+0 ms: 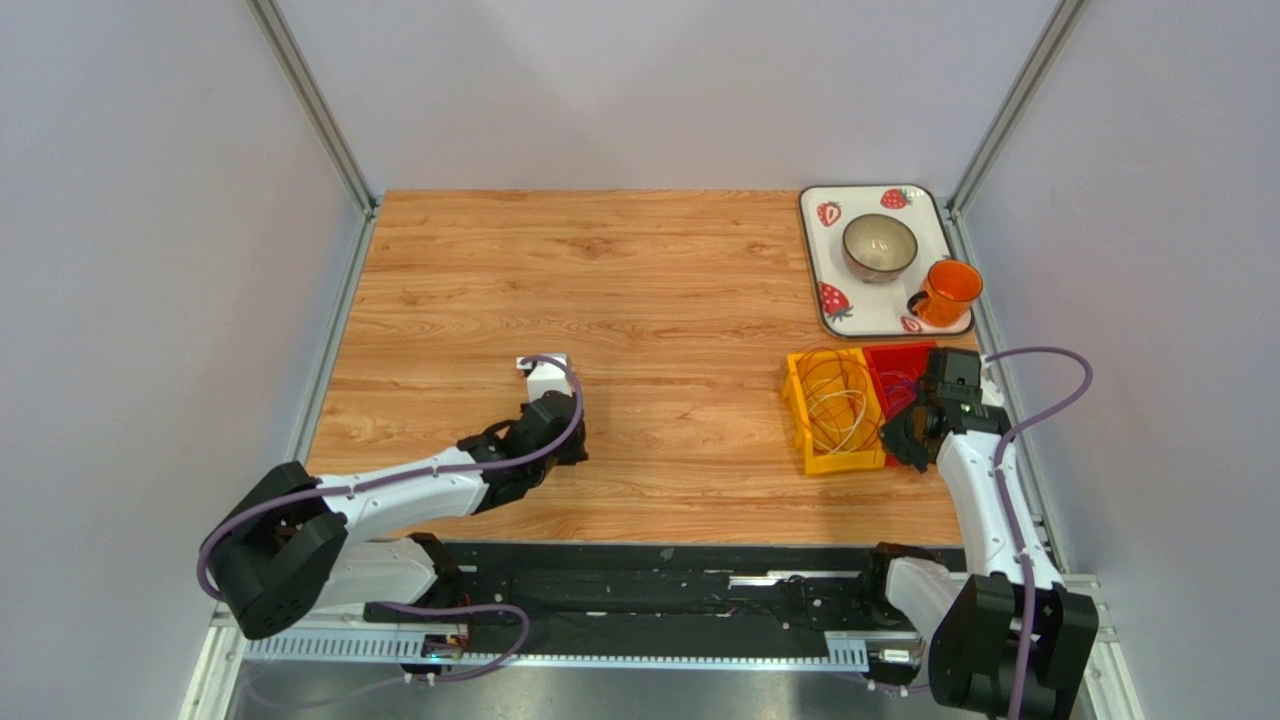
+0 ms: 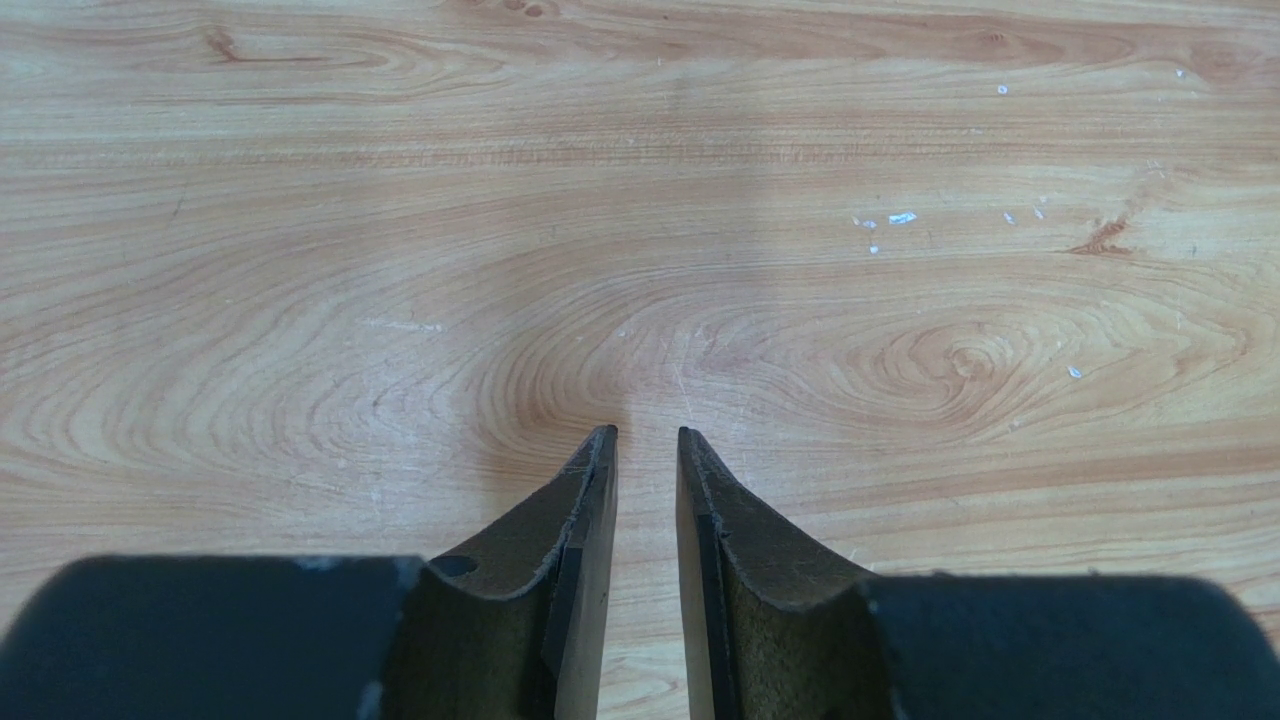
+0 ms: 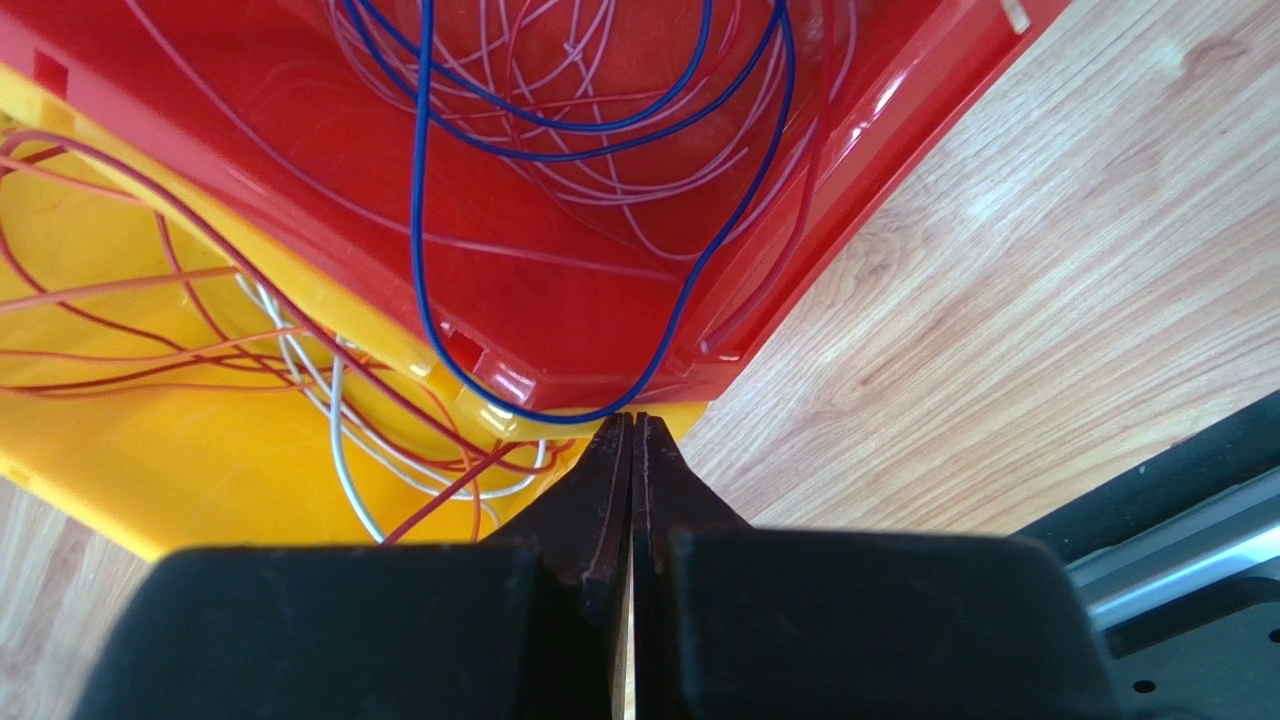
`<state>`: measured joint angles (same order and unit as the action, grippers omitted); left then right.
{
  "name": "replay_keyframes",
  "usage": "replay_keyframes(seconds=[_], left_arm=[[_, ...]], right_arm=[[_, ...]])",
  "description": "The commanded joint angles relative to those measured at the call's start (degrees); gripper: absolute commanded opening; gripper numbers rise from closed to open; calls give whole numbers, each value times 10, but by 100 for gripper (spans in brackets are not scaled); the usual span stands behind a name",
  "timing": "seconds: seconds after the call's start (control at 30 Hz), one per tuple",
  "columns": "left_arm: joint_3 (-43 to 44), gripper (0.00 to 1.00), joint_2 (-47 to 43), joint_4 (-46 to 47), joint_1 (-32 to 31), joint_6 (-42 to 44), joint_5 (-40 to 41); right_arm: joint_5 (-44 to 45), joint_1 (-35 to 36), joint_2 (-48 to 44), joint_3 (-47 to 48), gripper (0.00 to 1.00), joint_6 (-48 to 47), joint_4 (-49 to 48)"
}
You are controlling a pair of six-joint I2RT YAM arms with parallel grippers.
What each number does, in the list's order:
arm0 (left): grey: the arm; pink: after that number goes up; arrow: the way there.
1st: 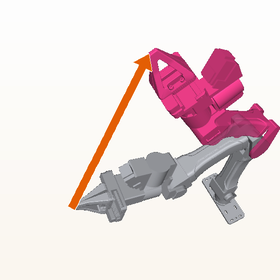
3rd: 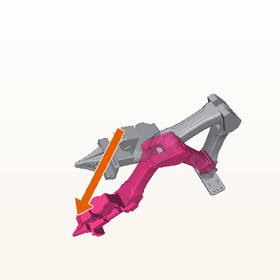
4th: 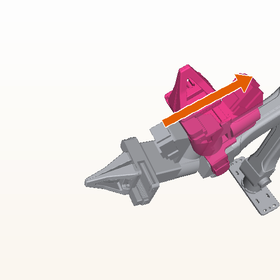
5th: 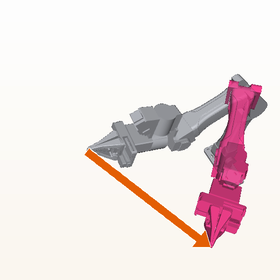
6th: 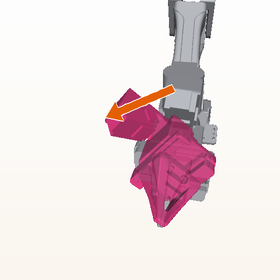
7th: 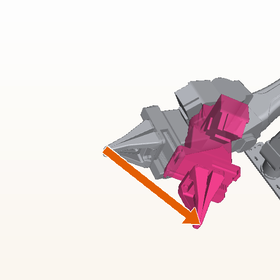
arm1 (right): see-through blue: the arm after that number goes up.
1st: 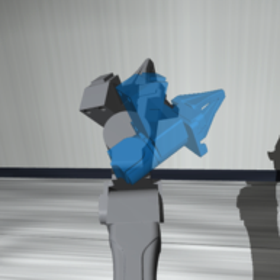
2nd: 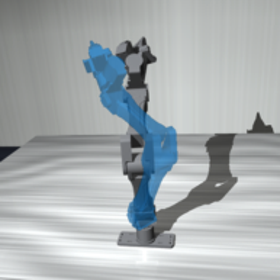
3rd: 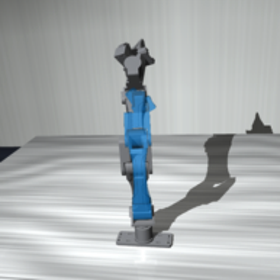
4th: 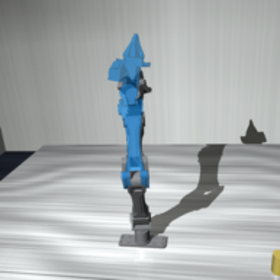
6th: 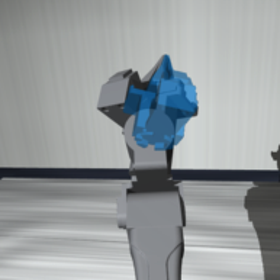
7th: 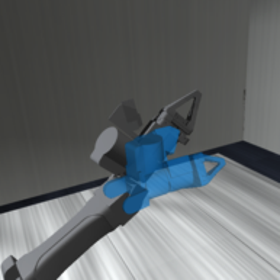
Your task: Untangle the cables
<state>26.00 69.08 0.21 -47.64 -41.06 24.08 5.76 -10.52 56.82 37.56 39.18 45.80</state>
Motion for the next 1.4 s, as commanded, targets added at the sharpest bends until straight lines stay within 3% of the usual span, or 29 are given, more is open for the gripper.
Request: replay_keyframes(seconds=[0.0,0.6,0.9,1.37], left_arm=[[12,29,-6,14,0,-5,4],[19,29,3,10,0,-4,5],[22,29,7,8,0,-3,4],[23,29,8,8,0,-4,4]], right_arm=[[33,2,9,44,0,-8,-28],[36,-17,62,67,0,-21,-57],[86,-20,11,89,0,-35,-24],[-30,-19,-37,26,0,-24,-26]])
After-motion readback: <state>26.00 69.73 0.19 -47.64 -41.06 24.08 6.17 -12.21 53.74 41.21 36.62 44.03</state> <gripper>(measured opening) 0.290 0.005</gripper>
